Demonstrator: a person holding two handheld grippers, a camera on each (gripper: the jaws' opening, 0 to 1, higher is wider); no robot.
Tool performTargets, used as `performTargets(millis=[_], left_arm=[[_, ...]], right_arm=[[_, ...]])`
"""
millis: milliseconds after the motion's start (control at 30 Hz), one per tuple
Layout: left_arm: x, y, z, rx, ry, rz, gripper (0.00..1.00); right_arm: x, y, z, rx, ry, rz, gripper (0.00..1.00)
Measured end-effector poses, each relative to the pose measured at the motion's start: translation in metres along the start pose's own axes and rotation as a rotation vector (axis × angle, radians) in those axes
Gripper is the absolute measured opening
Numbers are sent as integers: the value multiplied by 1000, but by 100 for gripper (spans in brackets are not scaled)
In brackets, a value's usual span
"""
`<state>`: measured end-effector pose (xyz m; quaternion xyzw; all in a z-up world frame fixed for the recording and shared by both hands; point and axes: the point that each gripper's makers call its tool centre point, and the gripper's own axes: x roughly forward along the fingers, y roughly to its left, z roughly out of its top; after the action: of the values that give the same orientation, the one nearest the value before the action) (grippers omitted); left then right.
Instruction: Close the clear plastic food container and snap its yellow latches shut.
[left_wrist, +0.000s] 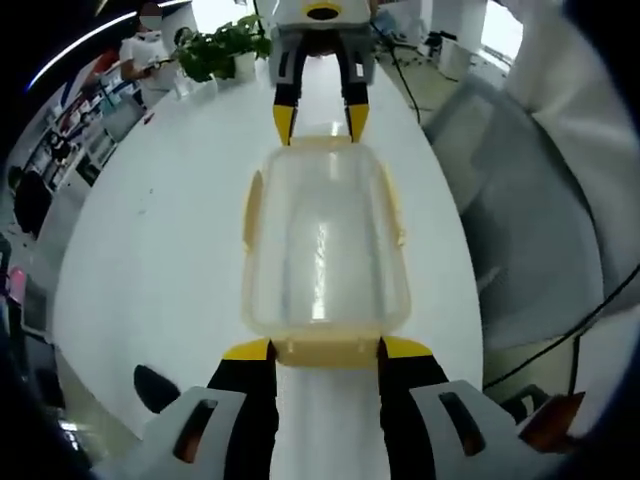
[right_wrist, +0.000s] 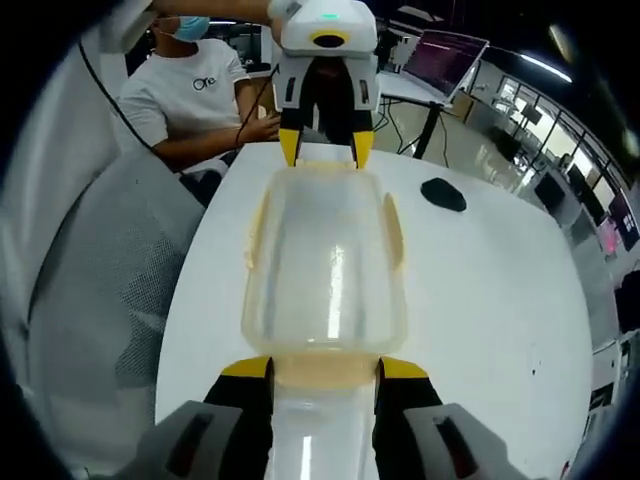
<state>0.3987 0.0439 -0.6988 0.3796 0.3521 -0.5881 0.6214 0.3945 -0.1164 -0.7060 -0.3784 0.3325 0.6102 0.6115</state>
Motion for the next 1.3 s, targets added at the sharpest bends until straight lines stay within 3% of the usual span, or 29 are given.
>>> performTargets(millis=[267, 1300], left_arm=[[3, -2, 15, 2, 5, 1, 37], [40, -9, 83, 25, 33, -4, 37]], right_arm=[[-14, 2, -10, -4, 1, -11, 37], [-55, 14, -76, 10, 5, -24, 37]])
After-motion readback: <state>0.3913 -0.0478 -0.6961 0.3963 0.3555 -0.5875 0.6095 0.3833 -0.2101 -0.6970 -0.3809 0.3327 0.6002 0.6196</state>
